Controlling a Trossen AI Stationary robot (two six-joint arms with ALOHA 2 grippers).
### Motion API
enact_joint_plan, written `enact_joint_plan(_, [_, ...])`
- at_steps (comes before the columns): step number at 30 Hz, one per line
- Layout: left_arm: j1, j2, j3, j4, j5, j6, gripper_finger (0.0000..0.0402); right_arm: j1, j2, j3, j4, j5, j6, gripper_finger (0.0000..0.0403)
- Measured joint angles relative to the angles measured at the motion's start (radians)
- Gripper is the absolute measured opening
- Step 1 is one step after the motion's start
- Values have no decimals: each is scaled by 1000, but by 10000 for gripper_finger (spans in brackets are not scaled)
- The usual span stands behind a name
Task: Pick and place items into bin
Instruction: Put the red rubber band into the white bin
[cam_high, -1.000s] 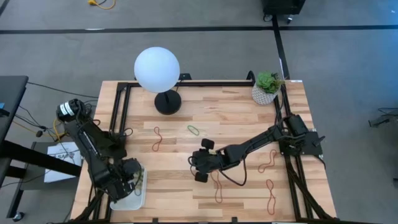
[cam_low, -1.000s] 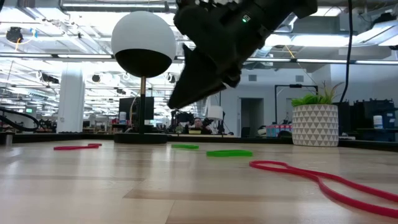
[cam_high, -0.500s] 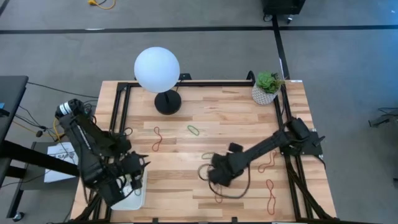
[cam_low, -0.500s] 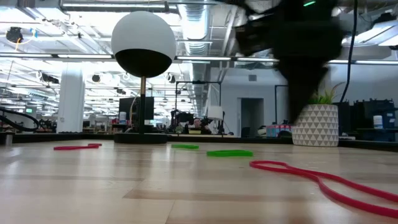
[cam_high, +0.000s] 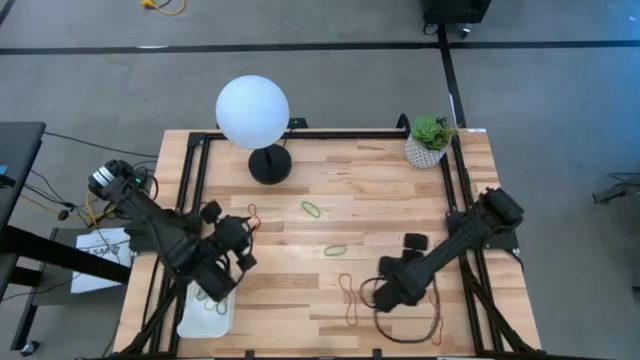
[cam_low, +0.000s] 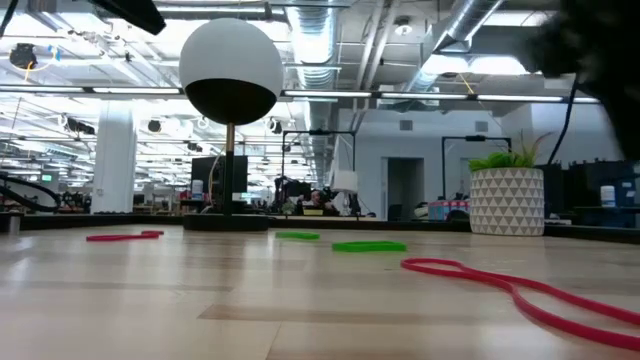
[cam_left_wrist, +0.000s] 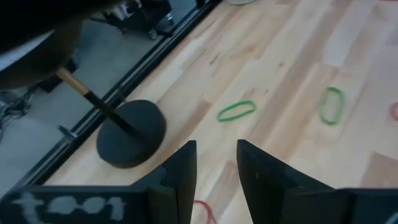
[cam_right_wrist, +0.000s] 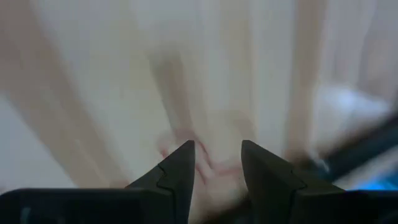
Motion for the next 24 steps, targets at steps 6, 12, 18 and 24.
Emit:
enact_joint_plan(6, [48, 1, 0, 2, 22, 31, 105, 23, -193, -239, 88, -2, 122, 127])
enact_joint_plan(12, [69, 1, 0, 9, 29, 41, 105, 38, -312, -468, 434, -139, 223, 127])
enact_joint_plan(18, [91, 0, 0, 10, 27, 54, 105, 65, -285, -529, 483, -151, 196, 127])
enact_joint_plan(24, [104, 0, -1, 11, 26, 85, 105, 68, -252, -560, 532, -154, 172, 127])
